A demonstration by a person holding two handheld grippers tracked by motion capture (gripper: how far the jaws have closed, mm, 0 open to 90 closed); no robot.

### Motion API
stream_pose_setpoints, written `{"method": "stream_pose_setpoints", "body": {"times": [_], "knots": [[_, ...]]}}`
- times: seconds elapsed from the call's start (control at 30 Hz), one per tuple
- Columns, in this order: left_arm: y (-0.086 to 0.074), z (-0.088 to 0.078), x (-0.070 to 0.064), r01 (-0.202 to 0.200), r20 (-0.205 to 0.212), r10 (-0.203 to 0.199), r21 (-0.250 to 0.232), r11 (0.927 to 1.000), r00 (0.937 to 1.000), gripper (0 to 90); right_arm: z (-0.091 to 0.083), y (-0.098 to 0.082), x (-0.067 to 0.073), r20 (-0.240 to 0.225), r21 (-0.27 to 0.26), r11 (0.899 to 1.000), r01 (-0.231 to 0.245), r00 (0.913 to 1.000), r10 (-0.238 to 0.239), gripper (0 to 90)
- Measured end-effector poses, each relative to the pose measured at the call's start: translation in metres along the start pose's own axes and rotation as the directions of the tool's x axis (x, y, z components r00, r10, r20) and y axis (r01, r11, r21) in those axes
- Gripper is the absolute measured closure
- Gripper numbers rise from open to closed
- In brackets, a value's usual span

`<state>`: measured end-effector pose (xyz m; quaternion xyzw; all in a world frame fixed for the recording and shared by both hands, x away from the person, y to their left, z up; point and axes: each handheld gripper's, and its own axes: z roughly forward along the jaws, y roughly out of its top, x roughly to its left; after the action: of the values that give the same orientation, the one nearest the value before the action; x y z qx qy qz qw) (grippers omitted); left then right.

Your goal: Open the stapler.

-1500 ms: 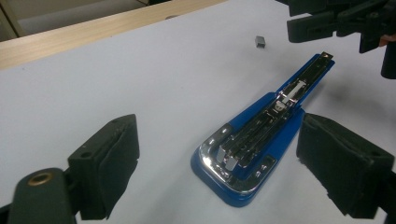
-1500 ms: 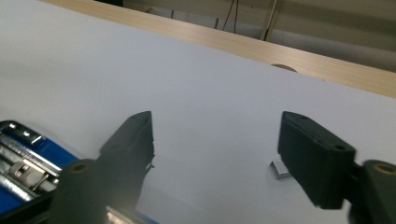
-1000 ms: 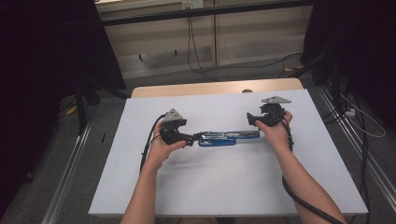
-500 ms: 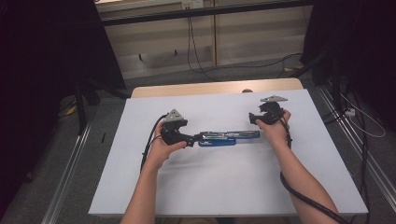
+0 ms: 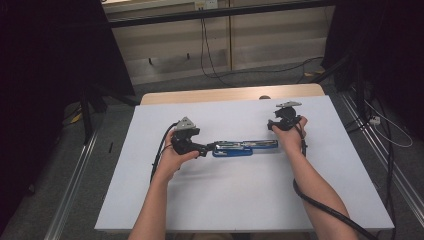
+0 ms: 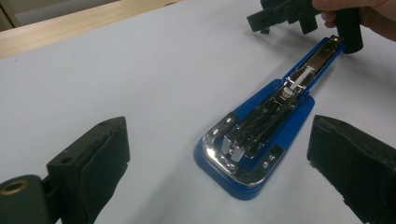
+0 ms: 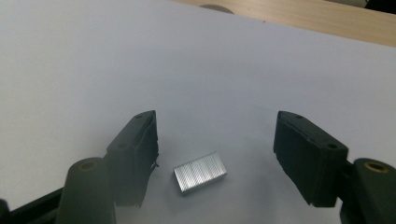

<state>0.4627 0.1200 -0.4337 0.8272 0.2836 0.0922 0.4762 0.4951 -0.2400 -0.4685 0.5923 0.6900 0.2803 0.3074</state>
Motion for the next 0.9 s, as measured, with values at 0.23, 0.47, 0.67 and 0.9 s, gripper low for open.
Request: {"method": "stream_pose_setpoints", "body": {"times": [0.23,0.47,0.67,0.9], "knots": [[-0.002,0.002,0.001,0.001,-0.006,-0.001,0.007,1.0,1.0,5.9,-0.003,-0.002,-0.005,0.018,0.013,1.0,-0.005,0.9998,0.005,34.2],[0.001,-0.002,0.0,-0.004,-0.006,0.004,-0.012,0.9999,1.0,6.0,-0.009,-0.01,-0.011,0.012,0.002,0.999,-0.038,0.9992,0.038,35.7],[0.001,-0.004,0.001,0.0,-0.011,0.0,-0.019,0.9998,0.9999,6.1,-0.016,-0.014,-0.013,0.003,0.008,1.0,-0.025,0.9997,0.025,47.0],[0.001,-0.004,0.001,-0.006,-0.013,0.006,-0.007,1.0,0.9999,6.1,-0.02,-0.019,-0.015,-0.067,0.007,0.999,-0.051,0.9964,0.051,70.6]]}}
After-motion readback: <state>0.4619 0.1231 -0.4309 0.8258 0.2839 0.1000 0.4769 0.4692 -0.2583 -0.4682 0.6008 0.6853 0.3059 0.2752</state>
